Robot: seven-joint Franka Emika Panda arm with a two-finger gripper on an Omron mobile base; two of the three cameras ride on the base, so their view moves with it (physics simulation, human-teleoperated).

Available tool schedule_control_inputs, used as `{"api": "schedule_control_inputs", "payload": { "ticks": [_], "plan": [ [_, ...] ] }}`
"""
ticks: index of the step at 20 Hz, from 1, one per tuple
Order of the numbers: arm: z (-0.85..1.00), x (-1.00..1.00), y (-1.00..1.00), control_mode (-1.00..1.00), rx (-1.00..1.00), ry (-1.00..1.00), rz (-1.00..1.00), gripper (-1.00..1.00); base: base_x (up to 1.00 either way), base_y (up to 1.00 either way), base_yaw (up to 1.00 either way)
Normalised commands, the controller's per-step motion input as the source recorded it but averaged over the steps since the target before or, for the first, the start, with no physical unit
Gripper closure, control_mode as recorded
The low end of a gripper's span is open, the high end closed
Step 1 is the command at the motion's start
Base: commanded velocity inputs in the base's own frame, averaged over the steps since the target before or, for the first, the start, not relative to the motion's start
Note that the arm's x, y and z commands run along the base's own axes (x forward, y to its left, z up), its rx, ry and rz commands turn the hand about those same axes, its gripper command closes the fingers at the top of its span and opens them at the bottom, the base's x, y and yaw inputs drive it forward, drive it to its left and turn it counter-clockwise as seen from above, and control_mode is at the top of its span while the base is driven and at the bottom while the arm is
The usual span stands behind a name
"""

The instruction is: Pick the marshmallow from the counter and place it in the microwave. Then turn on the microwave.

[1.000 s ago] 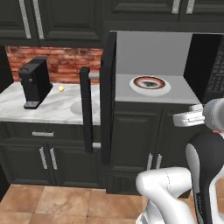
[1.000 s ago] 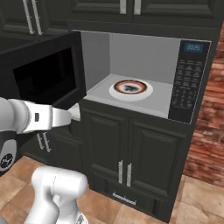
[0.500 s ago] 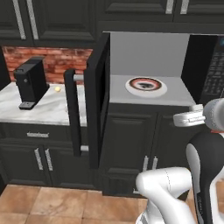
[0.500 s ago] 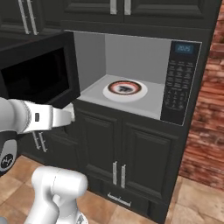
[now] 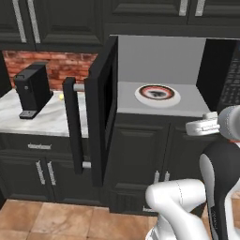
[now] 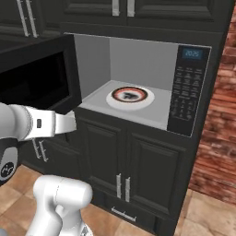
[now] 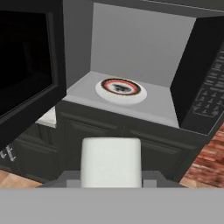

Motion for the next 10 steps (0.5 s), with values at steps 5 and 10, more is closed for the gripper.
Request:
{"api": "schedule_control_inputs", "payload": {
  "ticks": [5,10],
  "plan": [
    [0.0,0.0,0.0,1.0,0.0,0.0,0.0,1.0,0.24,-0.32,0.04],
    [0.0,0.0,0.0,1.0,0.0,0.0,0.0,1.0,0.25,-0.3,0.04]
  ]
}}
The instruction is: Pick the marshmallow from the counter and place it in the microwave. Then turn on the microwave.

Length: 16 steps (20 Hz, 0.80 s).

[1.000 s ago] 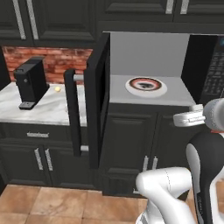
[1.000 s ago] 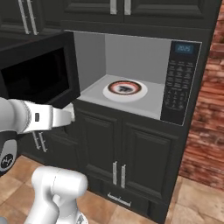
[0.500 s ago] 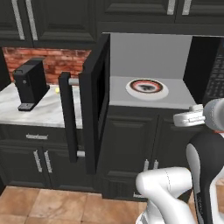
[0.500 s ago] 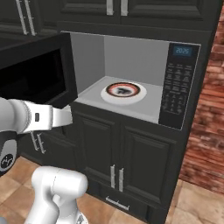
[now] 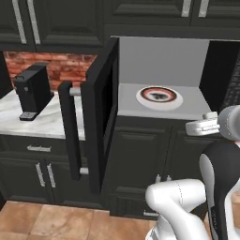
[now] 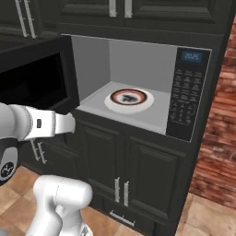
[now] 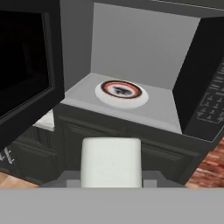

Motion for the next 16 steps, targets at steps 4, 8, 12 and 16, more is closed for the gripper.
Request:
{"api": "schedule_control_inputs", "payload": {
  "ticks": [4,8,12,16],
  "plan": [
    [0.0,0.0,0.0,1.0,0.0,0.0,0.0,1.0,0.34,-0.22,0.01],
    [0.0,0.0,0.0,1.0,0.0,0.0,0.0,1.0,0.3,-0.17,0.0],
    [0.0,0.0,0.0,1.0,0.0,0.0,0.0,1.0,0.24,-0.12,-0.05],
    [0.0,0.0,0.0,1.0,0.0,0.0,0.0,1.0,0.17,-0.08,-0.06]
  ]
}}
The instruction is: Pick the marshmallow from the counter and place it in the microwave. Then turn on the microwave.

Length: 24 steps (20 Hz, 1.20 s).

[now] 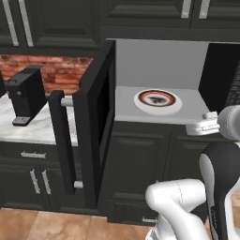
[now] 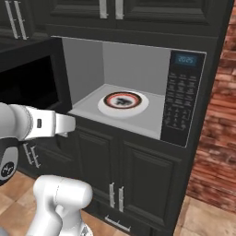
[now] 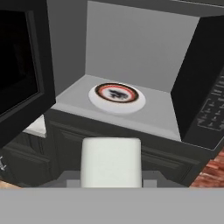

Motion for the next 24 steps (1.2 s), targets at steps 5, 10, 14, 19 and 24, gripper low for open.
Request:
{"api": "schedule_control_inputs", "payload": {
  "ticks": [5,10,14,19,24],
  "plan": [
    [0.0,0.0,0.0,1.0,0.0,0.0,0.0,1.0,0.17,-0.1,-0.08],
    [0.0,0.0,0.0,1.0,0.0,0.0,0.0,1.0,0.21,-0.08,-0.09],
    [0.0,0.0,0.0,1.0,0.0,0.0,0.0,1.0,0.27,-0.06,-0.06],
    [0.0,0.0,0.0,1.0,0.0,0.0,0.0,1.0,0.33,-0.06,-0.04],
    [0.0,0.0,0.0,1.0,0.0,0.0,0.0,1.0,0.35,-0.06,-0.01]
  ]
}}
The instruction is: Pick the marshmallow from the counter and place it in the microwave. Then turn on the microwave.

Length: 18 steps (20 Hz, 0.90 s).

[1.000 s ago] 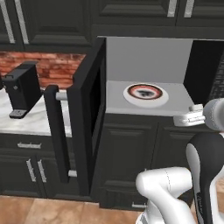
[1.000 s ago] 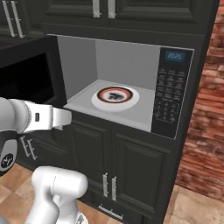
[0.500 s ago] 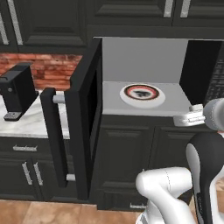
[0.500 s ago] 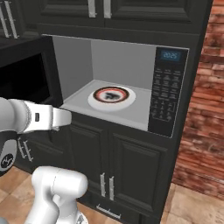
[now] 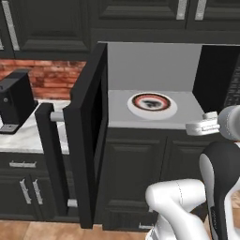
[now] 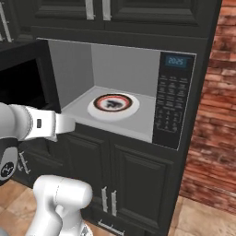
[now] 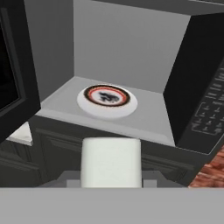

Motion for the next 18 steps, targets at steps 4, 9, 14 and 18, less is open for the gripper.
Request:
{"api": "schedule_control_inputs", "payload": {
  "ticks": [4,9,14,18],
  "plan": [
    [0.0,0.0,0.0,1.0,0.0,0.0,0.0,1.0,0.27,-0.01,0.0],
    [0.0,0.0,0.0,1.0,0.0,0.0,0.0,1.0,0.27,0.0,0.0],
    [0.0,0.0,0.0,1.0,0.0,0.0,0.0,1.0,0.2,0.0,0.0],
    [0.0,0.0,0.0,1.0,0.0,0.0,0.0,1.0,0.17,0.0,0.0]
  ]
}}
